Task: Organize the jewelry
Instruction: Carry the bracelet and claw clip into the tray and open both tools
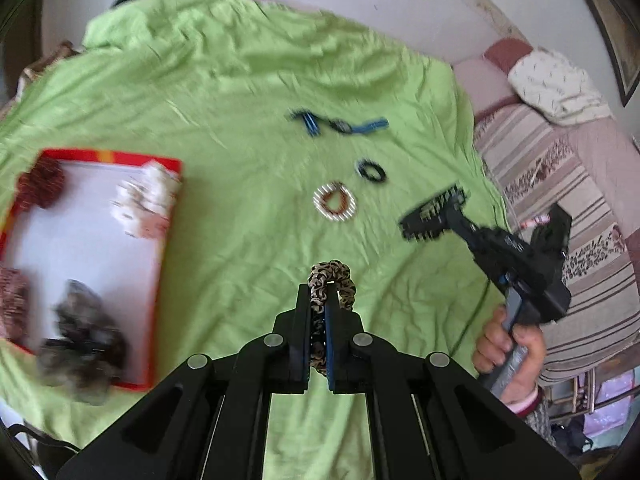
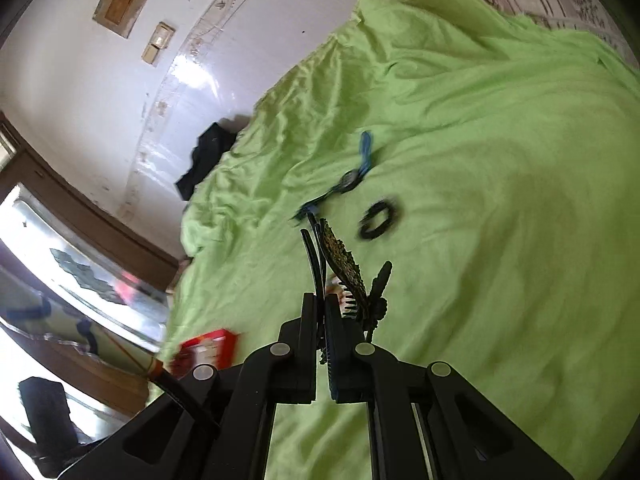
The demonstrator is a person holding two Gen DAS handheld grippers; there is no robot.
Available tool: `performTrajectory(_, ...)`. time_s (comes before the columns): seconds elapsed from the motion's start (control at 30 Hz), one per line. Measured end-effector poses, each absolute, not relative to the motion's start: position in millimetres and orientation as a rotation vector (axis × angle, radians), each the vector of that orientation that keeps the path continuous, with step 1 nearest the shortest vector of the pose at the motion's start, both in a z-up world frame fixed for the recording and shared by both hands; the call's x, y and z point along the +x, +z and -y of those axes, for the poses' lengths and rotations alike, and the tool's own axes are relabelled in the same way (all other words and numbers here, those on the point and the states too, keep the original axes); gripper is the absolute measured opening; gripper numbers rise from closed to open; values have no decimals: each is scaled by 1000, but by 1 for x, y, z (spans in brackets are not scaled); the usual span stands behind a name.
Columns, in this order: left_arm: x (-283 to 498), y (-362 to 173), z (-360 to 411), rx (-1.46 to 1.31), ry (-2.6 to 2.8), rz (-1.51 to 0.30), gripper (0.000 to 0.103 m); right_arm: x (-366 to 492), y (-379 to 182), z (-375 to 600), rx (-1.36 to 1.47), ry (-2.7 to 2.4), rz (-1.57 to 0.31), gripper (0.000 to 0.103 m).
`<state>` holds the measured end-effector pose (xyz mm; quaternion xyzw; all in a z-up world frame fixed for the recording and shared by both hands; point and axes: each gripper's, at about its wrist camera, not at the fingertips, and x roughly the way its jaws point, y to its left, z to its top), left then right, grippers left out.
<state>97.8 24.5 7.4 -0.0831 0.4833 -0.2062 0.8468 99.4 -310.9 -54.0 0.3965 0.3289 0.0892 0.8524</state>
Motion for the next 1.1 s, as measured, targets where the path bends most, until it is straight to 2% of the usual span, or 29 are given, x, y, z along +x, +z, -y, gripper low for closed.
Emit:
performTrajectory(0.13,100,27,-75,-157,-346,-974,5,98,-39,279,852,255,-726,5)
performTrajectory(0.3,108,45,-148,-160,-220,-933,5,105,-15,215,728,329,-786,5)
performTrajectory(0.53,139,22,-223,-215,-122,-971,5,126,6,114,551,444,-855,5)
performTrajectory(0.83,207,-7,-231,-177,-104,-980,5,176,1,-3,393,533,-919,5)
performTrajectory(1.1,275,-60,-250,-294,-125,-1058,5,225,-38,-58,367,570,-1004,5)
